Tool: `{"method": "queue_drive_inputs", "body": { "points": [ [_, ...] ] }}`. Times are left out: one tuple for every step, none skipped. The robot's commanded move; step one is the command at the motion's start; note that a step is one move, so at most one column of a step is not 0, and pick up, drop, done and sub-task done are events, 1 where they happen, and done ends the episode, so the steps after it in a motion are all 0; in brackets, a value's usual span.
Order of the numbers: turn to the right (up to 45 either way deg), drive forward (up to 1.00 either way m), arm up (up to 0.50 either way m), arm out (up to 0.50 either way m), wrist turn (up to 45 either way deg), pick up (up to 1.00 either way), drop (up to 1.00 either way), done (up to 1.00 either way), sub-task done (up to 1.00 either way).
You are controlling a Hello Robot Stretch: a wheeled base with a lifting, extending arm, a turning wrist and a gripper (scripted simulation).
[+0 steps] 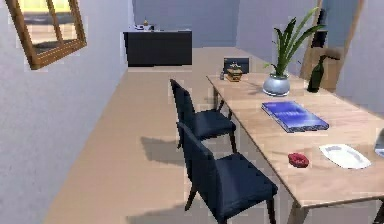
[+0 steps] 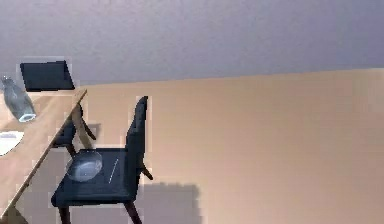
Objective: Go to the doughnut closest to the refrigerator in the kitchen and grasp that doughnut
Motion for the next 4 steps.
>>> {"method": "queue_drive_inputs", "body": {
  "points": [
    [-45.0, 0.0, 0.0, 0.0, 0.0, 0.0, 0.0, 0.0, 0.0],
    [-12.0, 0.0, 0.0, 0.0, 0.0, 0.0, 0.0, 0.0, 0.0],
    [45.0, 0.0, 0.0, 0.0, 0.0, 0.0, 0.0, 0.0, 0.0],
    [33.0, 0.0, 0.0, 0.0, 0.0, 0.0, 0.0, 0.0, 0.0]
  ]
}}
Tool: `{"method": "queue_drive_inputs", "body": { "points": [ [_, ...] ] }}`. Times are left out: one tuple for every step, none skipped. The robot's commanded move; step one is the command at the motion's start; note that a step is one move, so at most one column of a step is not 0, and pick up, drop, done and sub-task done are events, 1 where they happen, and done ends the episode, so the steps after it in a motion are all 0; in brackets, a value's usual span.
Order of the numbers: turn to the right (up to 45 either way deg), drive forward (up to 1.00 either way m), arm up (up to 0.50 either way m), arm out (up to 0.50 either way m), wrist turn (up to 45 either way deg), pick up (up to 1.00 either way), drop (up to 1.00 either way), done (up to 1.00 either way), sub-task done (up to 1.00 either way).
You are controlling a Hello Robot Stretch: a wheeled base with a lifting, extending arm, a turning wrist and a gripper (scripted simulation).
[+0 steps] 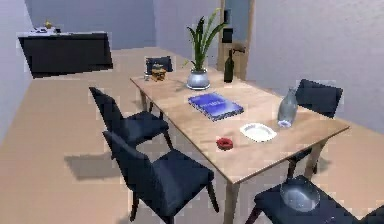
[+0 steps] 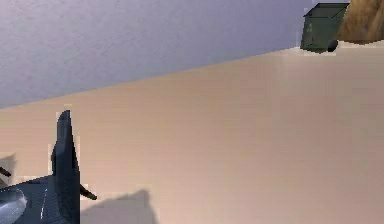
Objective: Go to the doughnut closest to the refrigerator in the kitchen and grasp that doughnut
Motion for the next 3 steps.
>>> {"method": "queue_drive_inputs", "body": {
  "points": [
    [0.0, 0.4, 0.0, 0.0, 0.0, 0.0, 0.0, 0.0, 0.0],
    [-45.0, 0.0, 0.0, 0.0, 0.0, 0.0, 0.0, 0.0, 0.0],
    [-24.0, 0.0, 0.0, 0.0, 0.0, 0.0, 0.0, 0.0, 0.0]
  ]
}}
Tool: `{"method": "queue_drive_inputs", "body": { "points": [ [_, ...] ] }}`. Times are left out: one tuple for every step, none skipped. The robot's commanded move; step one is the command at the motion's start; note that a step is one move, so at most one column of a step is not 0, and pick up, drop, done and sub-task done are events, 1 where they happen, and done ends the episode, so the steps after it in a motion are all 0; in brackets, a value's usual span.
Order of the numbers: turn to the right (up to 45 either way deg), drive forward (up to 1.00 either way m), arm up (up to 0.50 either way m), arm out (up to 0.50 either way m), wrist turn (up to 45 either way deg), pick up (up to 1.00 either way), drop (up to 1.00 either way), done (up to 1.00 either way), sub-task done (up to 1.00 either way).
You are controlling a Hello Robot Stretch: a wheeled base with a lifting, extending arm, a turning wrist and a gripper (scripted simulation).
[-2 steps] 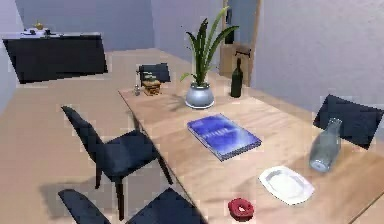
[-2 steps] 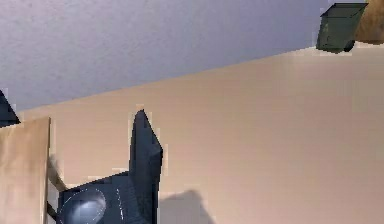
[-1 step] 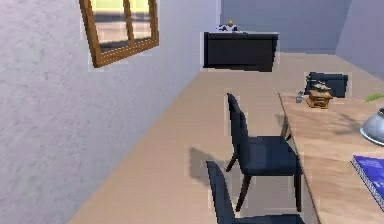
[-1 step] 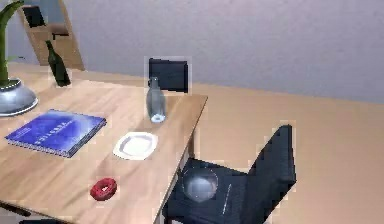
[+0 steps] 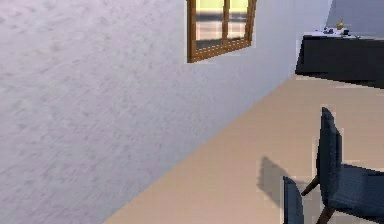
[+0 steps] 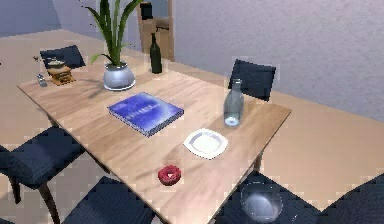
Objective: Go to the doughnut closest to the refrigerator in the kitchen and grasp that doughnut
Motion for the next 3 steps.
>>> {"method": "queue_drive_inputs", "body": {
  "points": [
    [0.0, 0.0, 0.5, 0.0, 0.0, 0.0, 0.0, 0.0, 0.0],
    [0.0, 0.0, 0.38, 0.0, 0.0, 0.0, 0.0, 0.0, 0.0],
    [0.0, 0.0, 0.0, 0.2, 0.0, 0.0, 0.0, 0.0, 0.0]
  ]
}}
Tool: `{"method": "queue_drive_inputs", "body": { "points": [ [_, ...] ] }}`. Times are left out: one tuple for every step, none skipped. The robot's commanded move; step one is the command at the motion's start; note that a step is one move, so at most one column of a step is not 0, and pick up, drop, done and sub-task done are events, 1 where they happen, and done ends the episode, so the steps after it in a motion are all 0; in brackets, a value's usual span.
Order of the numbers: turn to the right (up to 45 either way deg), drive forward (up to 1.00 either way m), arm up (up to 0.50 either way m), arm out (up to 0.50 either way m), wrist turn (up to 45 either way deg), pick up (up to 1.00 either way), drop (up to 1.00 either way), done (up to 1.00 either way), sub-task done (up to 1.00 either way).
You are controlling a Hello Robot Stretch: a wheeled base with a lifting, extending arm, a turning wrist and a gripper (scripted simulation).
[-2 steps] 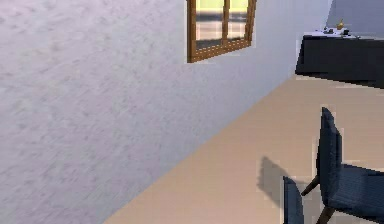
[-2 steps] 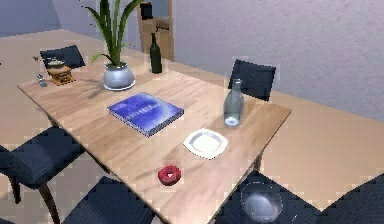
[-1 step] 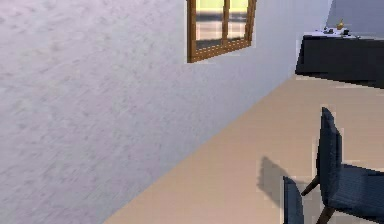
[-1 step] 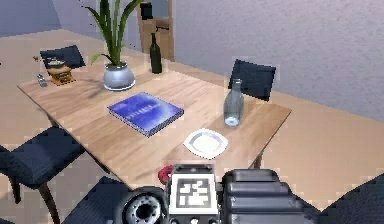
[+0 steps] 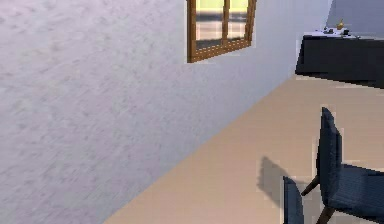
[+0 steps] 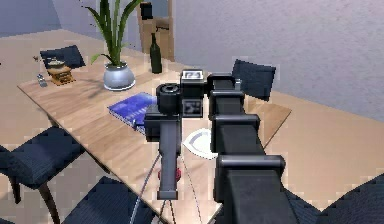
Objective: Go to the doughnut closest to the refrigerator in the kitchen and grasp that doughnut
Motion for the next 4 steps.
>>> {"method": "queue_drive_inputs", "body": {
  "points": [
    [0.0, 0.0, 0.0, 0.0, 45.0, 0.0, 0.0, 0.0, 0.0],
    [0.0, 0.0, 0.0, 0.0, 45.0, 0.0, 0.0, 0.0, 0.0],
    [0.0, 0.0, 0.0, 0.0, 45.0, 0.0, 0.0, 0.0, 0.0],
    [0.0, 0.0, 0.0, 0.0, 30.0, 0.0, 0.0, 0.0, 0.0]
  ]
}}
